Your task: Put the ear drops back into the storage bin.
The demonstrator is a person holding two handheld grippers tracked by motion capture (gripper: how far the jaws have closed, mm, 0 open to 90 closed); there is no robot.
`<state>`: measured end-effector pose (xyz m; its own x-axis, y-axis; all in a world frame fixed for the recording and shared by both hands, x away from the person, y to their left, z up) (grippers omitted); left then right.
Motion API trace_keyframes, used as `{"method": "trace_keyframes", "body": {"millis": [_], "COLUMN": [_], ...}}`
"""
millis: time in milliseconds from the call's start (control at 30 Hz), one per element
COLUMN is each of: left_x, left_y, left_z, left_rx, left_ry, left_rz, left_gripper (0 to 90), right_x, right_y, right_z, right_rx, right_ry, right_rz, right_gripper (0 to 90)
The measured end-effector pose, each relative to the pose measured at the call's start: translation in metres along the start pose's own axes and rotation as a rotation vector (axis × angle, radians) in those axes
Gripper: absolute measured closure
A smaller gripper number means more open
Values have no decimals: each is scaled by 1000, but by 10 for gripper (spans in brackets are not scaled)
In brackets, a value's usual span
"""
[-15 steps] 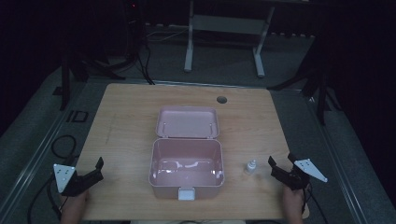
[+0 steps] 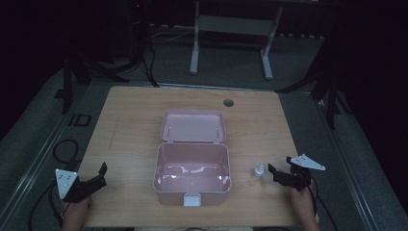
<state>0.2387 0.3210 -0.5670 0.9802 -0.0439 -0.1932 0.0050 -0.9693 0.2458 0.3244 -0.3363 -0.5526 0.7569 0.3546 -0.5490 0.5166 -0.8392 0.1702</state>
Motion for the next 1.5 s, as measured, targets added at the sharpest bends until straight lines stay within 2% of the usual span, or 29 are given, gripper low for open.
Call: {"method": "trace_keyframes", "body": {"millis": [33,67,167,267,367,433,467,533,567,600,633,667,700,733,800,833,900,967,1067,1133,1200,1267,1300,1333,1400,1500], "left_x": [0,0,0,0,0,0,0,0,0,0,0,0,0,0,0,0,0,0,0,0,0,0,0,0,0,0], "left_y": [0,0,0,0,0,1,1,1,1,1,1,1,0,1,1,1,0,0,0,0,0,0,0,0,0,0], "left_z": [0,0,0,0,0,0,0,0,0,0,0,0,0,0,0,0,0,0,0,0,0,0,0,0,0,0], "left_rx": [0,0,0,1,1,1,1,2,2,2,2,1,2,2,2,2,1,-1,0,-1,-1,0,0,-1,-1,-4], "left_ry": [0,0,-1,-1,-1,-1,-1,-1,-1,-1,-1,-1,-1,-1,0,0,0,-1,0,-1,0,-1,-1,-1,0,-1], "left_rz": [0,-1,2,3,3,4,3,3,4,3,3,4,4,3,3,3,4,3,4,5,5,5,5,5,5,6], "left_gripper": [5,5,5,5,5,5,5,5,5,5,5,5,5,5,5,4,5,5,5,5,5,5,5,5,5,5], "right_x": [0,2,3,2,1,-1,-2,-3,-3,-4,-5,-5,-6,-6,-7,-7,-8,-8,-8,-7,-5,-5,-5,-5,-5,-4], "right_y": [0,2,5,7,7,7,8,9,9,10,10,10,10,10,9,9,6,5,3,-2,-4,-7,-7,-9,-11,-11], "right_z": [0,-1,-5,-11,-15,-20,-23,-26,-26,-28,-30,-30,-32,-33,-34,-34,-35,-36,-36,-36,-36,-38,-38,-41,-43,-48], "right_rx": [0,-4,-39,-101,-119,-136,-148,-154,-154,-162,-191,-191,-200,-212,-233,-233,-274,-302,-312,-347,-372,-385,-385,-408,-412,-424], "right_ry": [0,-49,-112,-209,-260,-329,-393,-441,-441,-476,-532,-532,-579,-605,-646,-646,-703,-729,-760,-833,-877,-911,-911,-954,-989,-1015], "right_rz": [0,-31,-50,-82,-122,-158,-194,-220,-220,-229,-245,-245,-277,-286,-307,-307,-330,-351,-375,-404,-426,-444,-444,-454,-472,-485], "right_gripper": [136,137,137,140,141,141,141,141,141,141,140,140,140,140,141,141,149,149,149,149,149,149,149,149,149,144]}}
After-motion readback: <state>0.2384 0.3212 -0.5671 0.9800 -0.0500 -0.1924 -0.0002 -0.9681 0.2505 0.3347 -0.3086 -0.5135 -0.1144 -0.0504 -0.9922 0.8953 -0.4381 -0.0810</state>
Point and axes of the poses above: each handheld gripper's, and its own axes: x roughly forward along the jaws, z roughly out of its underside, y roughly to its right, the point moved 2 cm from there along x, roughly forward along the jaws, and after that the axes turned 13 degrees about -x, right-handed, at the moved point
